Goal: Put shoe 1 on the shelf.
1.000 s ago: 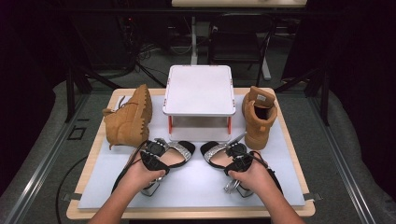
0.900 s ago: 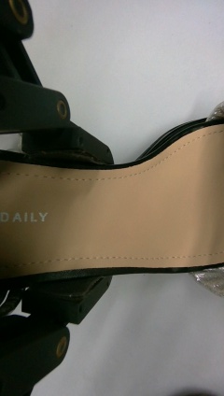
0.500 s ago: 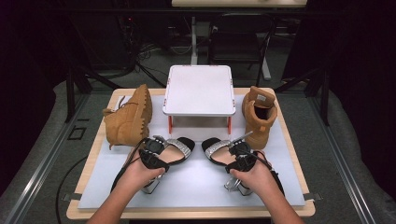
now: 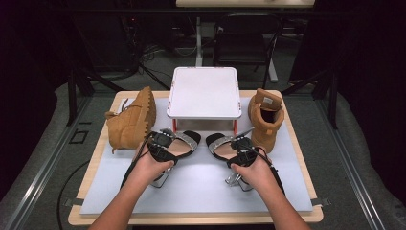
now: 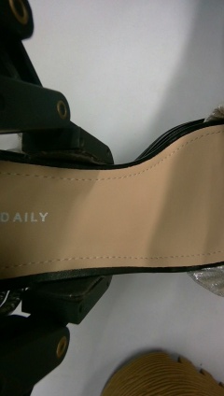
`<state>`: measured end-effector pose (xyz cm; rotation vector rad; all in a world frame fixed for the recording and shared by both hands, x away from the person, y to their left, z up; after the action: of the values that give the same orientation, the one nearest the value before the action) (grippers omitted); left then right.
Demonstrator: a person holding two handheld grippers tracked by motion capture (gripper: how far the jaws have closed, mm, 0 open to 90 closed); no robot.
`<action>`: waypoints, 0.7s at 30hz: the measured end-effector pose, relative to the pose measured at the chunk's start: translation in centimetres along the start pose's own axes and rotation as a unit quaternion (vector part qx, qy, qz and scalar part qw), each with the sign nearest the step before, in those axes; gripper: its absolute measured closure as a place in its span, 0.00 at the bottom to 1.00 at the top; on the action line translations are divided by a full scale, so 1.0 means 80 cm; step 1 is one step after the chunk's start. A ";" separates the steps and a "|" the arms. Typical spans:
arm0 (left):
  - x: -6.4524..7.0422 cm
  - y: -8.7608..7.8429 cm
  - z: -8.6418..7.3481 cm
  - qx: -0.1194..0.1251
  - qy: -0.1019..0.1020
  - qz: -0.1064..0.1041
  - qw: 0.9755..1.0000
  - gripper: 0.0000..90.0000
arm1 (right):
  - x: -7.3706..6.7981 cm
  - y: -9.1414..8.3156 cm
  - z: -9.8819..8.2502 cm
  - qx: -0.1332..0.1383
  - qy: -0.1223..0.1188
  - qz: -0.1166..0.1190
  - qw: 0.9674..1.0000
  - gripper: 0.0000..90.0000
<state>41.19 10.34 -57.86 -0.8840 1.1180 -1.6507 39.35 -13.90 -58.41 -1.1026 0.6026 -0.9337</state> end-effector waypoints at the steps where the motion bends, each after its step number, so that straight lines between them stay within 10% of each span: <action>1: 0.001 0.002 0.004 0.004 -0.005 -0.001 1.000 0.47 | 0.001 0.002 0.003 0.000 0.002 -0.002 1.000 0.47; 21: 0.006 0.029 0.026 0.009 -0.023 0.022 0.999 0.47 | 0.001 0.021 0.038 0.011 0.019 -0.024 0.999 0.47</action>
<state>43.60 8.91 -59.35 -0.8752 1.0820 -1.5941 42.37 -12.24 -58.90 -1.0850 0.5975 -1.0014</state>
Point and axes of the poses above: each handheld gripper's, and its own axes: y roughly forward along the jaws, z roughly out of its top, x roughly to its right, the point moved 9 cm from there along y, roughly forward along the jaws, and after that the axes turned 10 degrees about -y, right-handed, at the moved point
